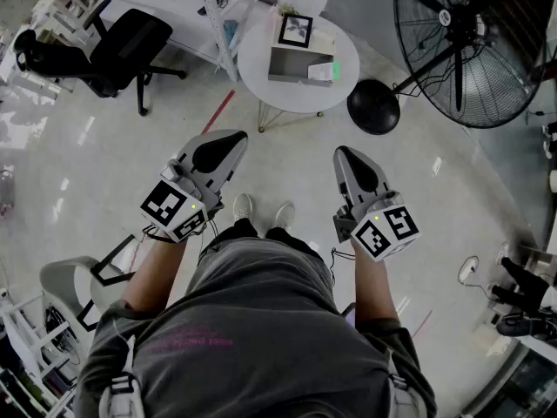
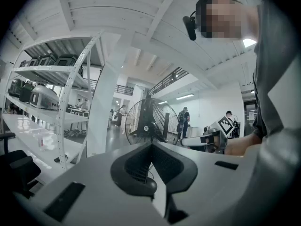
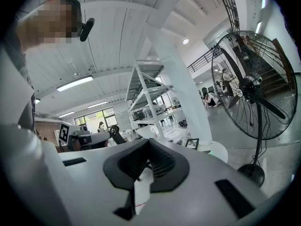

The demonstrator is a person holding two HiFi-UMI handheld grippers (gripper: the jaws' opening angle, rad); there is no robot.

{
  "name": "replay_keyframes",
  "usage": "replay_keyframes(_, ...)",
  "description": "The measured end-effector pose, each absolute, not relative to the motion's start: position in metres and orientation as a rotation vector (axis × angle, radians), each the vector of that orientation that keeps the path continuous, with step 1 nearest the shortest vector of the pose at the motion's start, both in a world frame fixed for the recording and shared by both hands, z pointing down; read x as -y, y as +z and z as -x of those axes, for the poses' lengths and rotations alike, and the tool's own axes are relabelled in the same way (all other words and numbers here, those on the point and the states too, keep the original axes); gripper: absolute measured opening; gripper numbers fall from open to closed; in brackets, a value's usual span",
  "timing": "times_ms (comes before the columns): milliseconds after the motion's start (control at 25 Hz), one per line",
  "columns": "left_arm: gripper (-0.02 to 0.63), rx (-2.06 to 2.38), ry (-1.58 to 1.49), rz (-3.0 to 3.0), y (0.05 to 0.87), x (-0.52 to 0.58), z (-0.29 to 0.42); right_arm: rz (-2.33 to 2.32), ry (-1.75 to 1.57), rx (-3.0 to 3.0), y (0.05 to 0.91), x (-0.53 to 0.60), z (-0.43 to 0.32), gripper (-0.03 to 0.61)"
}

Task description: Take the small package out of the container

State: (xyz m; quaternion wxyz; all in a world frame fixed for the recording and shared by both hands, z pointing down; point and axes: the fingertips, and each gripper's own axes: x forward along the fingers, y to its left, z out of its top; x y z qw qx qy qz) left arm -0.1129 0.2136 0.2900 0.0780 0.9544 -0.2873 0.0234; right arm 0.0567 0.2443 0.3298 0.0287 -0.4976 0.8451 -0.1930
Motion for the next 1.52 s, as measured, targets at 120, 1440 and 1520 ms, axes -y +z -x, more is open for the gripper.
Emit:
replay_keyframes(120, 0.014, 0.859, 0.072, -2.861, 0.293, -0.216, 0.103, 1.518, -0.581, -2.616, 0.330, -0.246, -0.063, 0.021)
replay_keyframes(1440, 0.014, 0.902, 0.101, -2.854, 0.300, -0.218, 0.034, 1.487, -0.652, -2.602, 0.352, -0.242, -0.138, 0.023)
replay_keyframes(1520, 0.014, 0.897, 0.102, -2.852, 0.303, -0.213, 0.030, 1.492, -0.655, -2.601, 0.354, -0.237, -0.141, 0.021)
